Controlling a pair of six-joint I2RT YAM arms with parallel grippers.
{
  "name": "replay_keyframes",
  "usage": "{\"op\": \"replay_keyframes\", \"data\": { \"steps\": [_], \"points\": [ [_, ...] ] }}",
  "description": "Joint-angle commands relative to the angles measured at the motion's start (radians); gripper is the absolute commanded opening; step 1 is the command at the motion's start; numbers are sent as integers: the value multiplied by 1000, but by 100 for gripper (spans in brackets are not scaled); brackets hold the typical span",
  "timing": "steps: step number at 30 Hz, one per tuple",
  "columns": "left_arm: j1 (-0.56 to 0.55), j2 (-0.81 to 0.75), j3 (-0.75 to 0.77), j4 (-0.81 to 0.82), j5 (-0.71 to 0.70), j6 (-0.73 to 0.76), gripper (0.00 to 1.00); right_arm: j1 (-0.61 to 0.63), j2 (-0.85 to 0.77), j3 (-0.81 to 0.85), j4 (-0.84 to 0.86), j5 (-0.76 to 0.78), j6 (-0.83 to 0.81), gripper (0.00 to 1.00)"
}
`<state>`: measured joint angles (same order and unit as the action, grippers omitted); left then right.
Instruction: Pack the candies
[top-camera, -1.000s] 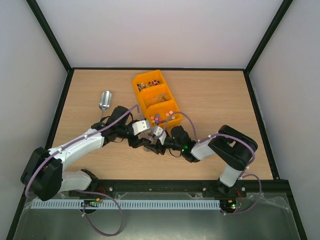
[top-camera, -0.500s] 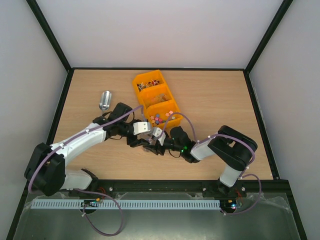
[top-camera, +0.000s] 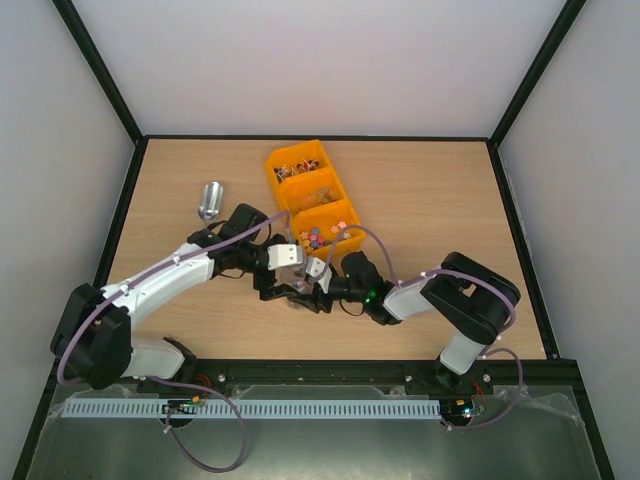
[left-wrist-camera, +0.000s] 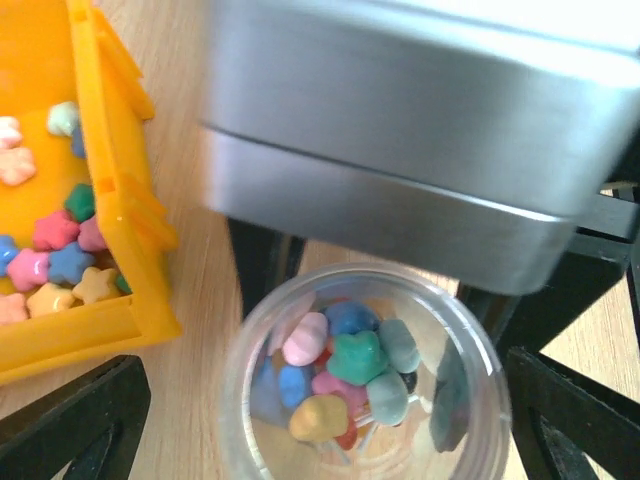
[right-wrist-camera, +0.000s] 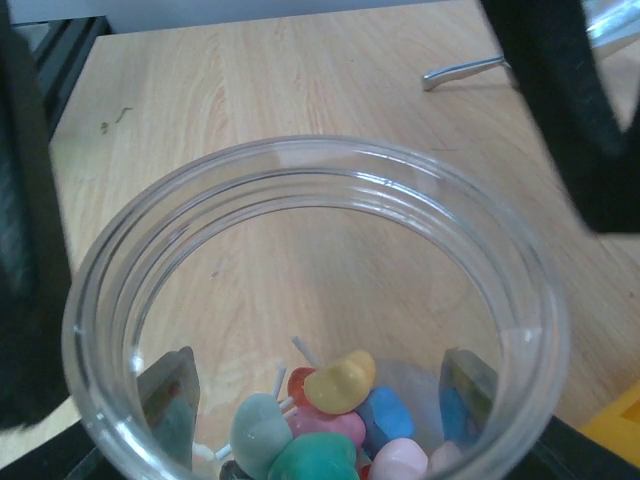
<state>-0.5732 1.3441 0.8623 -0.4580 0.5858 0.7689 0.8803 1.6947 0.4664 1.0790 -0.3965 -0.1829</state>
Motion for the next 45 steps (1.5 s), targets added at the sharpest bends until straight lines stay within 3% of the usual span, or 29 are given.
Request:
{"op": "replay_keyframes", "data": {
  "steps": [1,18,22,25,30,40,45],
  "points": [
    [27,-63,11,40,8,-96,100,-14,-56,-28,-50,-68,-40,25],
    [124,-131,-24,112,-30,-172,100,-246,-219,-155,-127,-152,-69,28],
    [135,-119,-26,128,-30,-181,100,-256,-215,-162,-124,-176,-77,46],
    [146,-113,-23,138,-30,-200,100,-256,-212,-158,-119,-181,-72,72],
    [171,-114,-21,140,-29,-215,100,-257,-241,-145,-171,-191,-100,100],
    [216,-110,-4,164,-4,-259,99,-259,-361,-57,-621,-231,-322,99],
    [231,-102,-3,162,12,-286,100,-262,-412,1,-758,-250,-341,99]
  ]
}}
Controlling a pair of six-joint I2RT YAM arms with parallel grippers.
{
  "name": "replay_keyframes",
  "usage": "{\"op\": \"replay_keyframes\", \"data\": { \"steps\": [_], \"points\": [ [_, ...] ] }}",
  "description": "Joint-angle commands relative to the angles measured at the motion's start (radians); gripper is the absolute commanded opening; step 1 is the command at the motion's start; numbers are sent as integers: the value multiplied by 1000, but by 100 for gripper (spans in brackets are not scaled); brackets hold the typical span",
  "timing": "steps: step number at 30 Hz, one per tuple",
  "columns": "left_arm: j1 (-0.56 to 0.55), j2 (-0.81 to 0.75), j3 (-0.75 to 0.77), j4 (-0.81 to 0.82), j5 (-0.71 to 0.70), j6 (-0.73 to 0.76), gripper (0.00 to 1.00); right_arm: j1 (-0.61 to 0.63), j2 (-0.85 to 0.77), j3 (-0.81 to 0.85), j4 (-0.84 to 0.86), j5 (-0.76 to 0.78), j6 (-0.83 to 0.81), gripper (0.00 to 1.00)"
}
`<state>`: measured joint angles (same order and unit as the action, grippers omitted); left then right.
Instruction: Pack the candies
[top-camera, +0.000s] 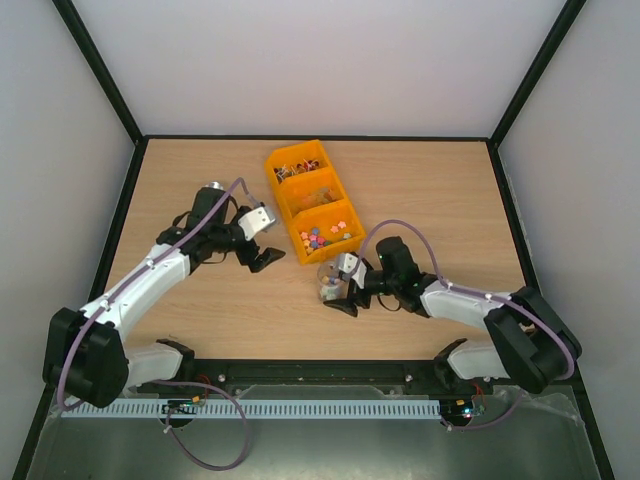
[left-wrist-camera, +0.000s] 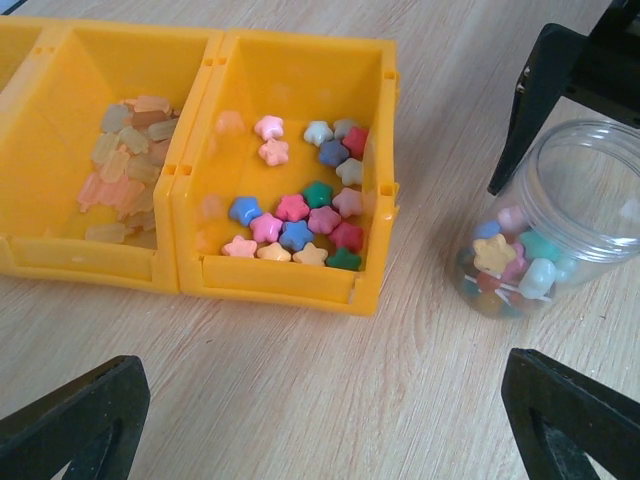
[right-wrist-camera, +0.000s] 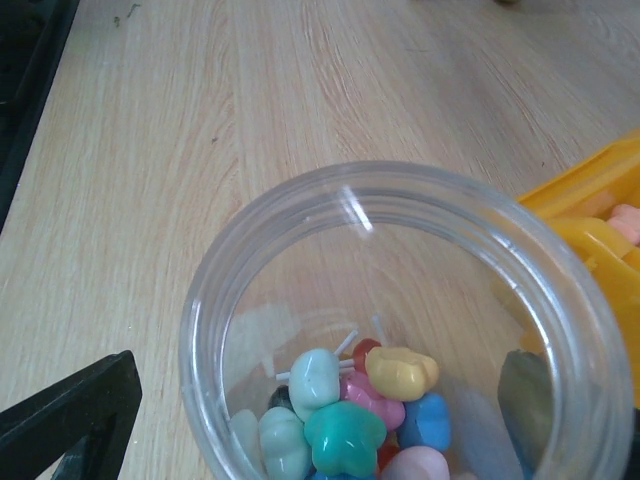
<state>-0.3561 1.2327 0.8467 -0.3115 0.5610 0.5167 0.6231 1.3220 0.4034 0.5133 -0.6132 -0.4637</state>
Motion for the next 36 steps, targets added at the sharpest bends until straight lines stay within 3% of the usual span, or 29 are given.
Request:
{"op": "replay_keyframes", "data": {
  "steps": [1,14,27,36],
  "points": [
    [17,11,13,15,38,-38,99,-5,-51,75,-209,-23,-66,99],
    [51,28,37,25,46,-92,100,-3,-173,257,-626,37,-209,99],
    [106,81,72,7,61,-172,100,-14,-194,448,-643,162,-8,99],
    [170,118,128,-78,20,-267,100,-171,-156,514,-617,147,175,99]
  ]
}}
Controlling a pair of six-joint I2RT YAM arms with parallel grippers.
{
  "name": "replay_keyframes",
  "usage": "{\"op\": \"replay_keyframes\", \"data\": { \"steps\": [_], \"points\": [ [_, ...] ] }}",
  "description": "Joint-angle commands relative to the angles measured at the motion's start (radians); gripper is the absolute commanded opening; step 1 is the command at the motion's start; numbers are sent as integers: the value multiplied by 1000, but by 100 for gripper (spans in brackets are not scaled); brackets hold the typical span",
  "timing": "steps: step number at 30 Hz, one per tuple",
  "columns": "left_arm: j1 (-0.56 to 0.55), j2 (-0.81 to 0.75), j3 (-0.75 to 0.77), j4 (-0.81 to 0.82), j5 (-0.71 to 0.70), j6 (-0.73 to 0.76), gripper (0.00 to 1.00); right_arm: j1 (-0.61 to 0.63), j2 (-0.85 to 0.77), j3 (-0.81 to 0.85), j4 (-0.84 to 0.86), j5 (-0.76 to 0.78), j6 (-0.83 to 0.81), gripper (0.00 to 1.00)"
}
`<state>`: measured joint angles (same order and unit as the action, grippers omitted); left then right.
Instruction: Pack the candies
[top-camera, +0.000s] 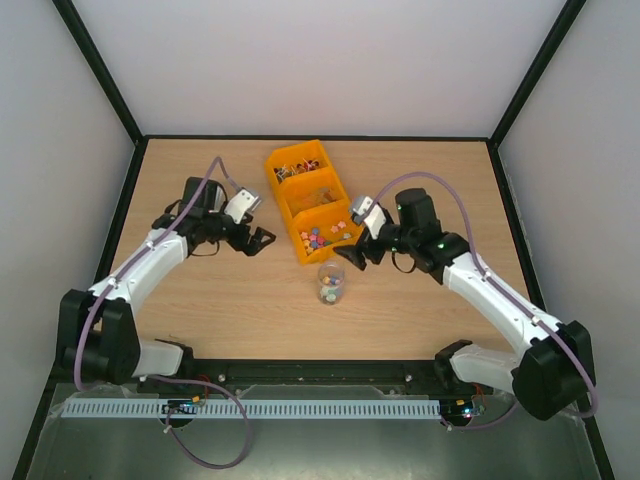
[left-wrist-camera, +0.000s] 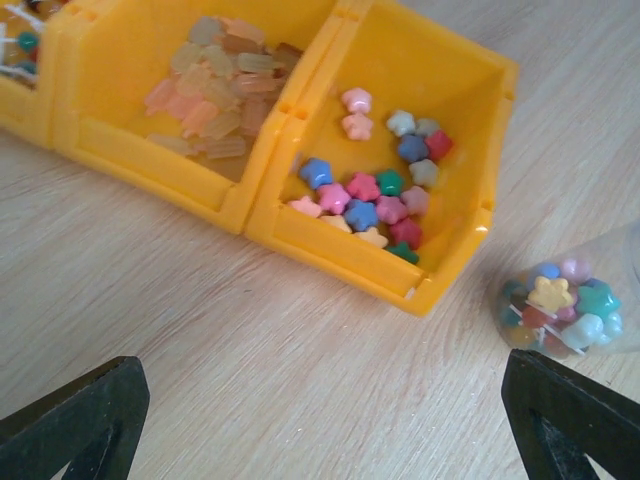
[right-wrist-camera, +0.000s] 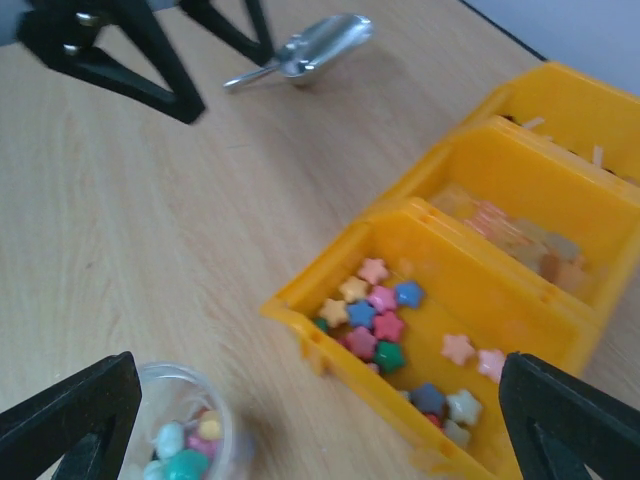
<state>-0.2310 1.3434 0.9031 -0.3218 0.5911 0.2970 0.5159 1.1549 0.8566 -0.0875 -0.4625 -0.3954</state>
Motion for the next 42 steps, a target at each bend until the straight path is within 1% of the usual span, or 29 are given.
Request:
{"op": "replay_keyframes", "data": {
  "steps": [1,4,7,10,17,22,26,32,37,42],
  "points": [
    [56,16,93,-92,-7,-45,100,-88,12,73,-13,-15,130,99],
    [120,55,165,-142,23,-52,100,-169,25,90,21,-56,204,99],
    [180,96,227,-136,54,-84,100,-228,55,96,65,-74,283,99],
    [237,138,291,-143,62,-95,100,-285,85,117,67,-74,325,99],
    [399,219,425,-154,58,-147,99,-503,107,138,89,-122,381,99],
    [507,232,456,-130,35,-155,99,-660,164,182,92,-163,401,99],
    [554,232,430,-125,-30,-132,100,-801,213,164,153,-206,447,99],
    [570,198,299,-50,-107,-135,99,-919,262,99,216,-209,460,99],
    [571,170,216,15,-142,-156,100,-945,270,40,235,-183,436,99],
    [570,148,177,56,-157,-195,99,-945,241,-21,276,-186,443,99]
  ]
}}
